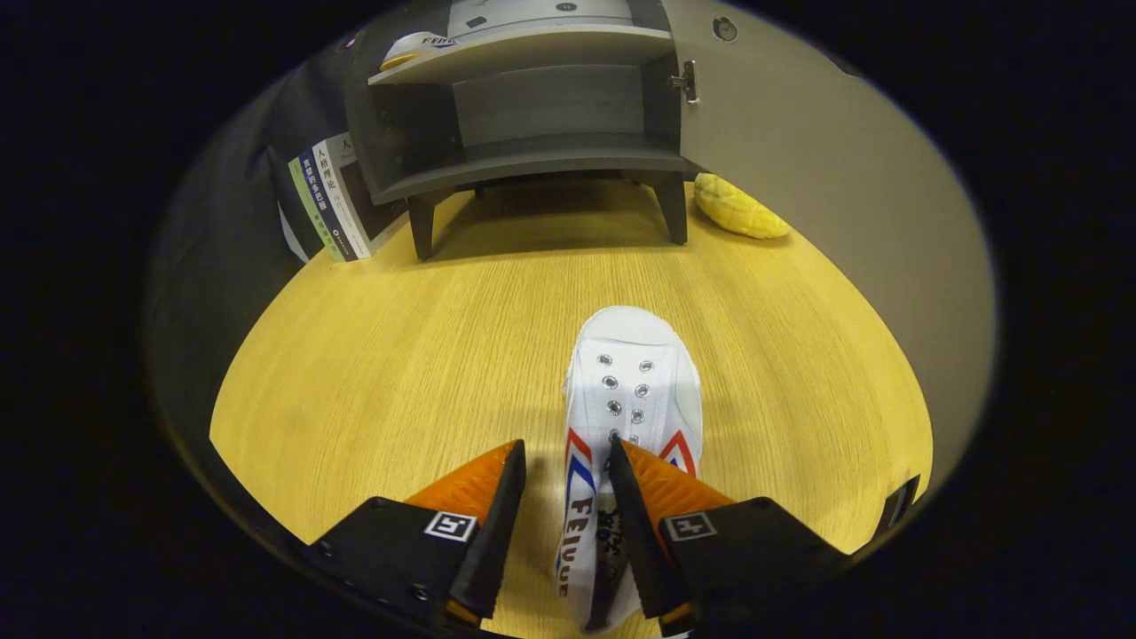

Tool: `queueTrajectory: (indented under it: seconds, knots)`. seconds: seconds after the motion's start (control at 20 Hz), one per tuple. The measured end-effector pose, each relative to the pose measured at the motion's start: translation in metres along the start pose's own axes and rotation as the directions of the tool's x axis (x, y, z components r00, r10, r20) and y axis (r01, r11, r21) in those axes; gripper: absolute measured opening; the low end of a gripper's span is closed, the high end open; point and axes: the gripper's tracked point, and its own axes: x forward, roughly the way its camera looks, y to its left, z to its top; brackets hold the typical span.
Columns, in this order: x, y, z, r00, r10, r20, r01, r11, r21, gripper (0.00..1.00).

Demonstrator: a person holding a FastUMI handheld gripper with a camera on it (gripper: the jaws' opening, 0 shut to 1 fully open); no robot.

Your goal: Open the shoe cabinet door, grab the shoes and put them into the shoe cabinet, then close the shoe cabinet door.

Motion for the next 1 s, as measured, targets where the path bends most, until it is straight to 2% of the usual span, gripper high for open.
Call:
queueTrajectory:
  seconds: [0.05,0.1,0.15,0.2,0.25,0.4,0.55,0.7,1.0]
  knots:
    - [0.001,-0.004,0.0,1.0,-0.019,-0.004,0.019,1.0,-0.016,0.58]
    - [0.004,-0.007,0.0,0.999,-0.036,-0.008,0.036,0.999,-0.034,0.48]
    - [0.004,-0.009,0.001,0.999,-0.042,-0.007,0.042,0.998,-0.037,0.44]
    - [0.001,-0.009,-0.001,0.999,-0.038,-0.015,0.038,0.999,-0.037,0.27]
    - [0.005,-0.006,-0.001,1.0,-0.011,-0.018,0.011,1.0,-0.02,0.26]
    - [0.009,-0.005,-0.001,1.0,-0.004,-0.015,0.005,0.999,0.033,0.03]
    - [0.001,-0.004,0.002,1.0,0.003,0.01,-0.003,1.0,0.008,0.02]
    - [-0.008,-0.003,0.012,0.999,0.03,0.038,-0.033,0.996,0.079,0.01]
    - [-0.026,0.02,0.037,0.989,0.13,0.065,-0.14,0.975,0.173,0.01]
